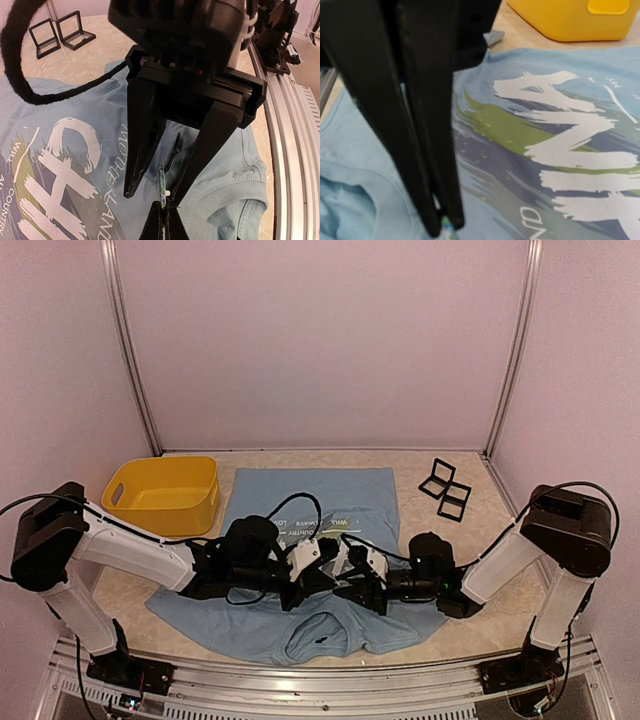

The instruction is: Pin the brooch onto the clothing

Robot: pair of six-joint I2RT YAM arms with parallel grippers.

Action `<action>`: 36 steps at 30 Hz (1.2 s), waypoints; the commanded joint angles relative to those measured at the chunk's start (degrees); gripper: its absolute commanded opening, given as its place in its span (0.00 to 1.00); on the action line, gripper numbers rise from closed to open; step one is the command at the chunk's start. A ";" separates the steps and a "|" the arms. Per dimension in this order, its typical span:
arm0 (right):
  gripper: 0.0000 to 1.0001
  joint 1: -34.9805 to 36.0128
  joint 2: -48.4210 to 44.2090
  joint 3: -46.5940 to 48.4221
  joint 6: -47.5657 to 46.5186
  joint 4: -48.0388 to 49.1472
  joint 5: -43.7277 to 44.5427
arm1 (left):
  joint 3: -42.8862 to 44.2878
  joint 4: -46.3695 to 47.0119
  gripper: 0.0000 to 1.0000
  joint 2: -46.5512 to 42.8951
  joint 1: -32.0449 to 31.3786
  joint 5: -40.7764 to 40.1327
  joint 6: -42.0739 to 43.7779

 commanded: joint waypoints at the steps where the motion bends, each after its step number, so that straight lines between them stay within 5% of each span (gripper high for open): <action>1: 0.28 0.24 -1.19 1.24 3.15 1.20 3.55 | -0.69 2.19 0.00 -0.86 -0.37 1.57 -0.11; 8: 0.19 -2.01 -1.69 1.54 9.88 -0.78 2.86 | -0.78 1.95 0.00 -1.05 -0.37 1.70 0.17; 16: 0.19 -3.12 -2.15 1.25 13.10 -0.43 0.46 | -1.13 1.39 0.00 -1.25 -0.45 1.49 0.29; 25: 0.06 -5.31 -2.71 0.31 16.44 1.26 -2.27 | -1.29 0.51 0.00 -1.63 -0.71 1.17 1.05; 33: 0.10 -5.29 -3.56 1.84 14.72 -1.49 -2.47 | -0.63 0.18 0.00 -1.08 -1.09 1.36 1.23; 36: 0.21 -5.28 -3.53 2.25 14.41 -1.67 -2.97 | -0.30 -0.19 0.00 -0.70 -1.16 1.12 1.30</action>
